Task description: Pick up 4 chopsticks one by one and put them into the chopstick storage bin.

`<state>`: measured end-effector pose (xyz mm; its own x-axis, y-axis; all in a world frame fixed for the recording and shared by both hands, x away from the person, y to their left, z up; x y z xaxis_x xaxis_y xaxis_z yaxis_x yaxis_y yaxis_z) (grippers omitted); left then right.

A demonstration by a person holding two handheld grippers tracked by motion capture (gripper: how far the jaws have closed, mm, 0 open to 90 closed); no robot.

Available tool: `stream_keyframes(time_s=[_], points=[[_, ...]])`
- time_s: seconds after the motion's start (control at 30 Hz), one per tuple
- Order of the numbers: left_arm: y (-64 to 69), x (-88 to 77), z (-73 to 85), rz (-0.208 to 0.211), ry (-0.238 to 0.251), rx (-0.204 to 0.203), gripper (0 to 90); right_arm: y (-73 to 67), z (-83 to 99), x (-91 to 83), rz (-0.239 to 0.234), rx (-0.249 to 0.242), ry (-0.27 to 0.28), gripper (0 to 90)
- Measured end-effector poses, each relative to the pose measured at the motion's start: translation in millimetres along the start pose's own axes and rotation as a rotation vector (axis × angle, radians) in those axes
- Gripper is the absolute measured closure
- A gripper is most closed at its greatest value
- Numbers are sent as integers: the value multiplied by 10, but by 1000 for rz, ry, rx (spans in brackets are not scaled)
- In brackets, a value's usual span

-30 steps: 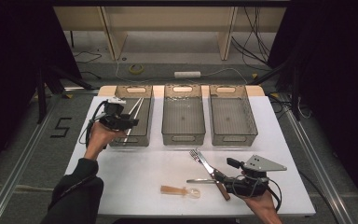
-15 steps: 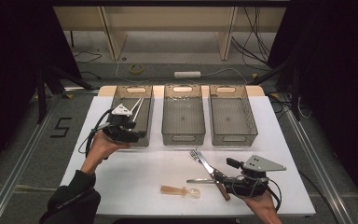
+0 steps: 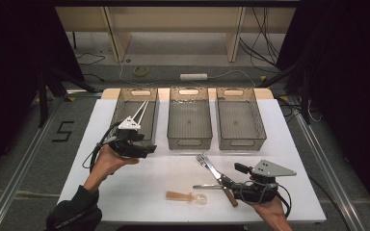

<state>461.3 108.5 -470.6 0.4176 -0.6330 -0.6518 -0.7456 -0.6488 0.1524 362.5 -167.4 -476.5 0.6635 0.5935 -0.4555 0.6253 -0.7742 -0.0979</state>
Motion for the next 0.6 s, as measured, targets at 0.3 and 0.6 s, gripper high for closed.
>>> stream_keyframes(time_s=[0.3,0.6], points=[[234,58,29,47,-6,38,272,11,-4,-6,1,6,4,282],[488,116,86,96,-13,91,241,20,0,-4,-1,7,4,281]])
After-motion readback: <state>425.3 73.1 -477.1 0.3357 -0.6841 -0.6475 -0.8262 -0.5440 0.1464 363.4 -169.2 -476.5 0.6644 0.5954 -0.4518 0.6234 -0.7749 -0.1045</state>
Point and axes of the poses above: each handheld gripper's, and its own axes: x roughly forward along the jaws, z roughly out of its underside, y roughly to its right, the point moved 10 cm from there along x, roughly forward along the jaws, and after that the axes turned 6 degrees about z, right-handed, at the moved point
